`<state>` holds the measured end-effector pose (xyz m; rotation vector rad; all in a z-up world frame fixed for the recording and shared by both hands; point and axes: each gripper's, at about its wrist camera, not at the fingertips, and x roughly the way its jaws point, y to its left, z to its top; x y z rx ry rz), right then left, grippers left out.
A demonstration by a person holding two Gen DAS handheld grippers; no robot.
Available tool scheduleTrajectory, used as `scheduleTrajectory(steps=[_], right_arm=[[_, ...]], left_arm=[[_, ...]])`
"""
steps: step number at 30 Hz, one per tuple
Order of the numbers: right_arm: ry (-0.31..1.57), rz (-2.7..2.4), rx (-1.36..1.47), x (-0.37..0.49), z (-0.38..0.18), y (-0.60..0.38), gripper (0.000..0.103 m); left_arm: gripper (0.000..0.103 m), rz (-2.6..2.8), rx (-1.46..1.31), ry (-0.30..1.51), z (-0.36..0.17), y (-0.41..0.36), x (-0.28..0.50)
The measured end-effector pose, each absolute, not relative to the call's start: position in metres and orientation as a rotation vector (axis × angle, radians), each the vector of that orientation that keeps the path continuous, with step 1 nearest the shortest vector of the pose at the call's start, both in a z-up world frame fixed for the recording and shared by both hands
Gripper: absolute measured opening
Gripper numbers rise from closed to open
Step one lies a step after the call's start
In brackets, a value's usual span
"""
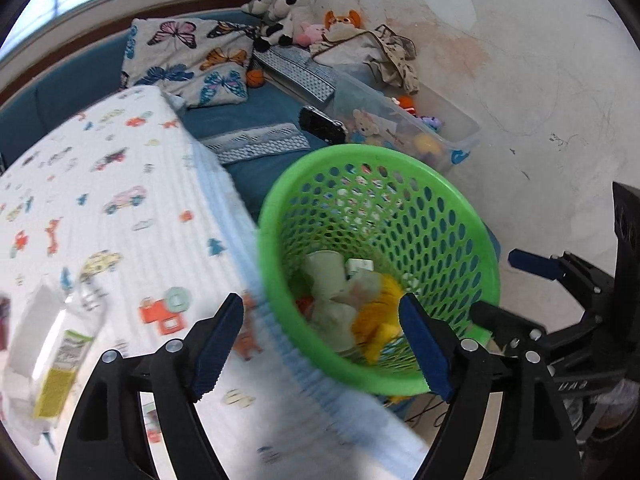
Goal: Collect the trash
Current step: 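Move both open tools back over the table toward the plastic bottle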
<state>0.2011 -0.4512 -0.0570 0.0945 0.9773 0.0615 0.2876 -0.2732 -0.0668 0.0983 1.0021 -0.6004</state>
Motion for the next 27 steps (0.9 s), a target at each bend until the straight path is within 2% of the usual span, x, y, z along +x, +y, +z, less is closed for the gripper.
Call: scheduleTrajectory(steps=[14,19,27], right_arm=[[0.970,0.141,0.062,0.210,-0.049,-0.410,0.095],[0.966,0.174,0.051,0.215,-0.047,-0.393,0.096],[0.973,0.216,0.028,0.225,-0.046,-0.368,0.096]], left_arm=[[0.077,-0.418,0.220,0.906,-0.050,-0.170,0.293],[0.077,-0.337,0.248,0.921,-0.054,-0.123,0.307],[0.084,-0.339,0.275,0.977,-0.070,-0.084,0.325]])
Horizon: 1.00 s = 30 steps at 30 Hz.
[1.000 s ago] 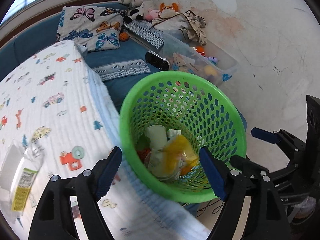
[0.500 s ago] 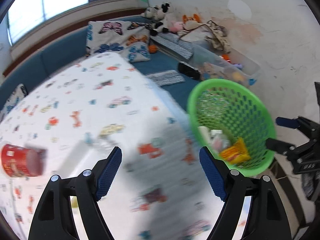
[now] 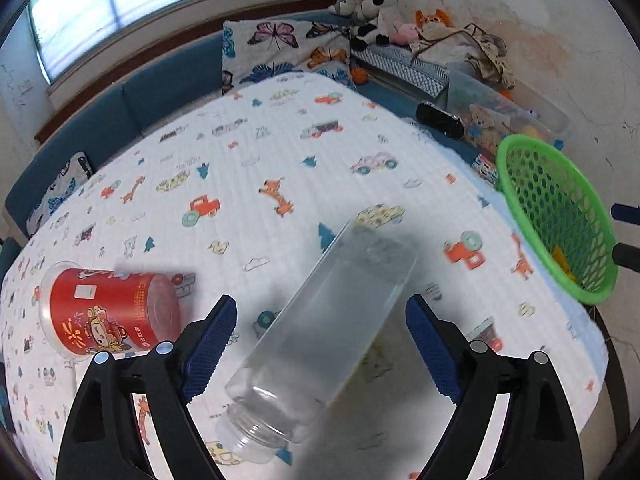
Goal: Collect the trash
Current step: 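Move both open tools back over the table toward the plastic bottle, then grasp the clear plastic bottle with the left tool while the right tool reaches the red cup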
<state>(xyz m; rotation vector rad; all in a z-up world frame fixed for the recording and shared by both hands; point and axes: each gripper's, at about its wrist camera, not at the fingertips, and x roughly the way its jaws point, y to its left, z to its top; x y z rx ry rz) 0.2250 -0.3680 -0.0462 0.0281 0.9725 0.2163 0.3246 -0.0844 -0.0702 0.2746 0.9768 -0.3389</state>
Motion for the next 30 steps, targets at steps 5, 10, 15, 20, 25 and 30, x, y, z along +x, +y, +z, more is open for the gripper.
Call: scheduleTrajectory(steps=[5,10,15,20,25,30], right_arm=[[0.981,0.231,0.020,0.230,-0.048,-0.358,0.096],[0.986,0.246,0.016,0.233,-0.048,-0.351,0.096],[0.994,0.257,0.007,0.235,-0.051,-0.343,0.096],[1.000,0.267,0.001,0.239,-0.052,-0.338,0.096],[1.003,0.281,0.002,0.241,-0.053,-0.332,0.096],[1.002,0.305,0.003,0.244,-0.053,-0.322,0.096]], left_arm=[[0.085,-0.362,0.317,1.007,-0.086,-0.084,0.331],[0.086,-0.384,0.330,1.029,-0.096,-0.088,0.336],[0.084,-0.400,0.364,1.035,-0.105,-0.095,0.339],[0.071,-0.410,0.390,1.021,-0.109,-0.101,0.337],[0.062,-0.386,0.374,1.003,-0.105,-0.099,0.334],[0.059,-0.334,0.332,0.987,-0.095,-0.090,0.324]])
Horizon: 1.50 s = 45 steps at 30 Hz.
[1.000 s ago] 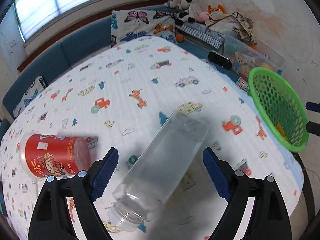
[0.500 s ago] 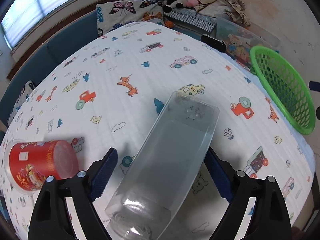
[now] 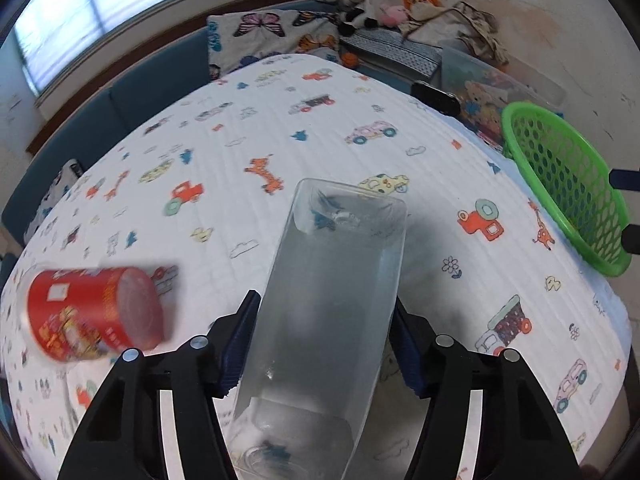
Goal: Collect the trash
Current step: 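Grasp the clear plastic bottle with the left tool while the right tool reaches the red cup, then grasp the red paper cup with the right tool and lift it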
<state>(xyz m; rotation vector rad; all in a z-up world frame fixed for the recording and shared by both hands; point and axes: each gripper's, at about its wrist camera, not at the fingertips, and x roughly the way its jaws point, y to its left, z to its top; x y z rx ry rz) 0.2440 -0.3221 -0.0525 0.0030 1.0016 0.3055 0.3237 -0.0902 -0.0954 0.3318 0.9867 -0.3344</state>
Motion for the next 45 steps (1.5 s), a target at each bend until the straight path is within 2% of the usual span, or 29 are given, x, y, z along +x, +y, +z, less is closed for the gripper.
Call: scheduleTrajectory(steps=[10,22,32,45], right_arm=[[0.993,0.415,-0.018,0.262,-0.048,-0.274,0.096],[0.965,0.631,-0.111,0.301,-0.037,-0.172,0.096],[0.934,0.841,-0.248,0.341,-0.030,-0.065,0.096],[0.940,0.992,-0.397,0.375,-0.057,0.024,0.096]], left_arm=[[0.056,-0.227,0.243,0.964,-0.067,-0.049,0.285],[0.055,-0.085,0.113,0.942,-0.036,0.030,0.231],[0.055,0.039,0.005,0.971,-0.040,0.093,0.201],[0.054,0.031,-0.038,0.971,-0.046,0.100,0.210]])
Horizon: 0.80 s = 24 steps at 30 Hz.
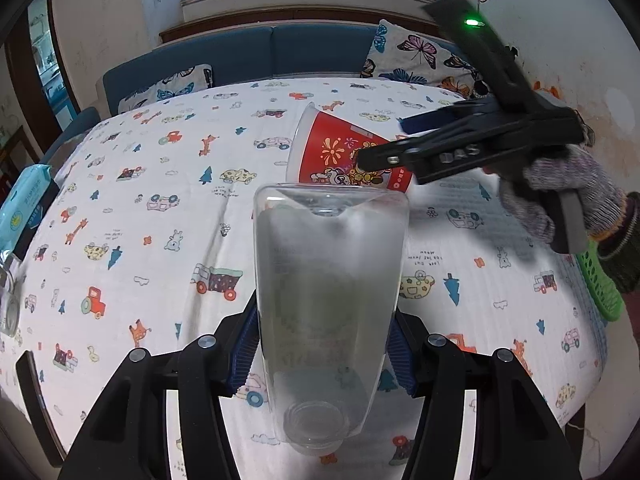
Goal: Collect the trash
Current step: 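Grasp the red paper cup with the right tool and lift it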
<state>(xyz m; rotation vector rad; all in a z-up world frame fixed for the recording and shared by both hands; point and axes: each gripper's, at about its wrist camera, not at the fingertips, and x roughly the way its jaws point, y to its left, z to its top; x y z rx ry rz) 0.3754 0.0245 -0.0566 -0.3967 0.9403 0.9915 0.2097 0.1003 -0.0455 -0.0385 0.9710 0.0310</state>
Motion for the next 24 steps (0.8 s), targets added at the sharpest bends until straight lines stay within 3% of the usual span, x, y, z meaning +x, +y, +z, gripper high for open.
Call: scheduleTrajectory(steps=[8,12,24], right_arm=[[0.967,0.993,-0.439,0.389,-0.081,0.048,0.096],[0.988,1.002,-0.426,0.390,-0.089,0.048,0.081],[0.980,0.936,-0.316,0.374,-0.075,0.009,0.073]], left_arm=[[0.054,0.026,-0.058,0.997,-0.058,0.102,0.213],[0.053,0.025,-0.057,1.024,-0.070,0.101,0.216],[0.054,0.043,-0.057,1.094,-0.097,0.105,0.218]])
